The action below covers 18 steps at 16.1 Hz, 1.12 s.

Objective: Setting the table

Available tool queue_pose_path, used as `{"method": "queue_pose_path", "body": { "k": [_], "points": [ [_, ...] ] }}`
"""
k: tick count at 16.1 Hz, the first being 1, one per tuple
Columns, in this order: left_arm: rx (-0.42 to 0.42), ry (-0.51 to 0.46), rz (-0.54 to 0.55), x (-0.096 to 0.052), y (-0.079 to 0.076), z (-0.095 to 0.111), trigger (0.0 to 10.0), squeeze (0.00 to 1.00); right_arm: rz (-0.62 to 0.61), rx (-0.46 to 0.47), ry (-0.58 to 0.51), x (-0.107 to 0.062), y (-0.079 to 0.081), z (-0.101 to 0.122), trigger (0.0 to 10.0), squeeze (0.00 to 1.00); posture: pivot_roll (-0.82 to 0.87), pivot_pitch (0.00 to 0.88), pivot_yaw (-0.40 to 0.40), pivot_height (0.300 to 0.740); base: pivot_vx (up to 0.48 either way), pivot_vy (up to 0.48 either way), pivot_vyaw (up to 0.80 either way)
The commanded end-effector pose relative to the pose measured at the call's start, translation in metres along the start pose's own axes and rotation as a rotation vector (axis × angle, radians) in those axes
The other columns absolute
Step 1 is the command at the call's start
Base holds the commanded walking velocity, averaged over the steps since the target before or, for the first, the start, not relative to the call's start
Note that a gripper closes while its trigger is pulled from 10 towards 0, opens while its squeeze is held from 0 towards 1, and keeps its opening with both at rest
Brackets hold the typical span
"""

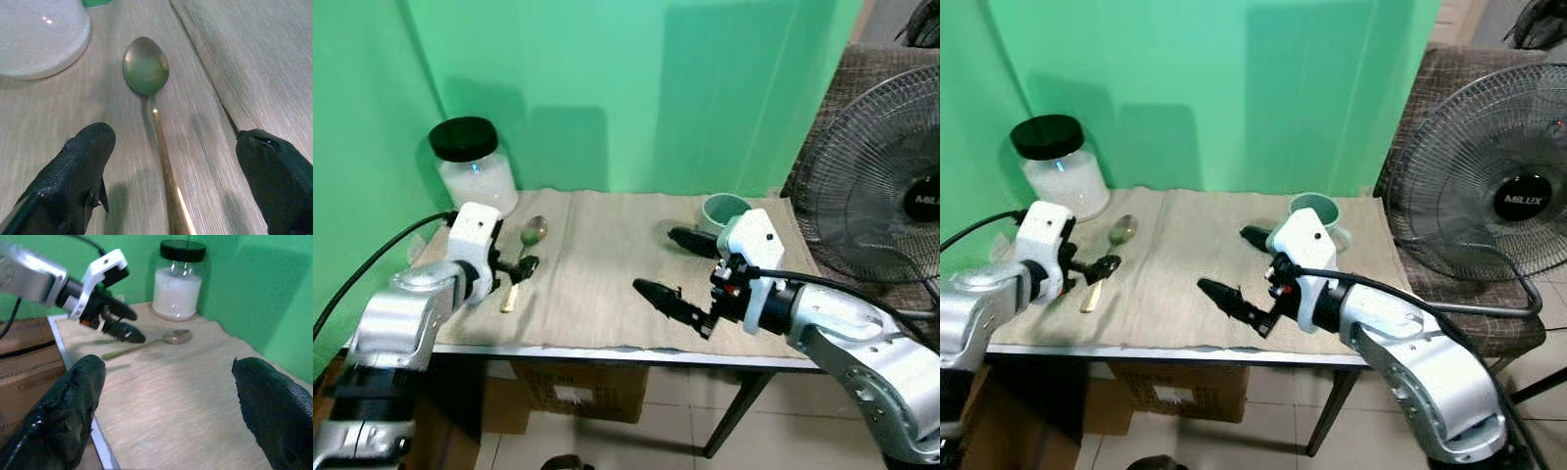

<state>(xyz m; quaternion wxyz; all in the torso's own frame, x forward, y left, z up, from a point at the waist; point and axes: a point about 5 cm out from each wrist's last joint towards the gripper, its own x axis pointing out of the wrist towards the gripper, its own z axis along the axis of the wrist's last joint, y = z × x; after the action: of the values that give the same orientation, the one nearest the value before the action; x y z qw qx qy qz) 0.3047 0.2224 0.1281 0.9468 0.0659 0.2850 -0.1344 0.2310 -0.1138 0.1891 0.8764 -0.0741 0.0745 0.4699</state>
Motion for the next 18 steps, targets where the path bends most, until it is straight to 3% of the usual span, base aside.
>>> {"method": "queue_pose_path", "body": {
  "k": [1,2,3,11,18],
  "points": [
    [0.022,0.001,-0.004,0.002,0.001,0.003,4.9,0.0,0.035,-0.024,0.001,-0.001,0.003,0.005,10.0,0.0,0.05,0.002,0.01,0.74,0.0,0.0,0.0],
    [0.025,0.014,0.0,0.006,0.004,0.003,0.9,0.0,0.059,-0.036,0.018,-0.004,0.004,0.006,10.0,0.0,0.05,0.008,0.01,0.74,0.0,0.0,0.0],
    [0.023,0.017,-0.004,0.007,0.005,0.002,0.0,0.0,0.067,-0.04,0.023,-0.005,0.005,0.006,10.0,0.0,0.05,0.011,0.011,0.74,0.0,0.0,0.0],
    [0.063,0.04,-0.038,0.012,0.007,0.001,0.0,0.0,0.192,-0.036,0.095,-0.016,0.015,0.001,10.0,0.0,0.05,0.023,0.014,0.74,0.0,0.0,0.0],
    [0.076,0.03,-0.051,0.01,0.011,0.005,0.0,0.0,0.201,-0.037,0.113,-0.017,0.013,-0.002,10.0,0.0,0.05,0.023,0.011,0.74,0.0,0.0,0.0]
  ]
}}
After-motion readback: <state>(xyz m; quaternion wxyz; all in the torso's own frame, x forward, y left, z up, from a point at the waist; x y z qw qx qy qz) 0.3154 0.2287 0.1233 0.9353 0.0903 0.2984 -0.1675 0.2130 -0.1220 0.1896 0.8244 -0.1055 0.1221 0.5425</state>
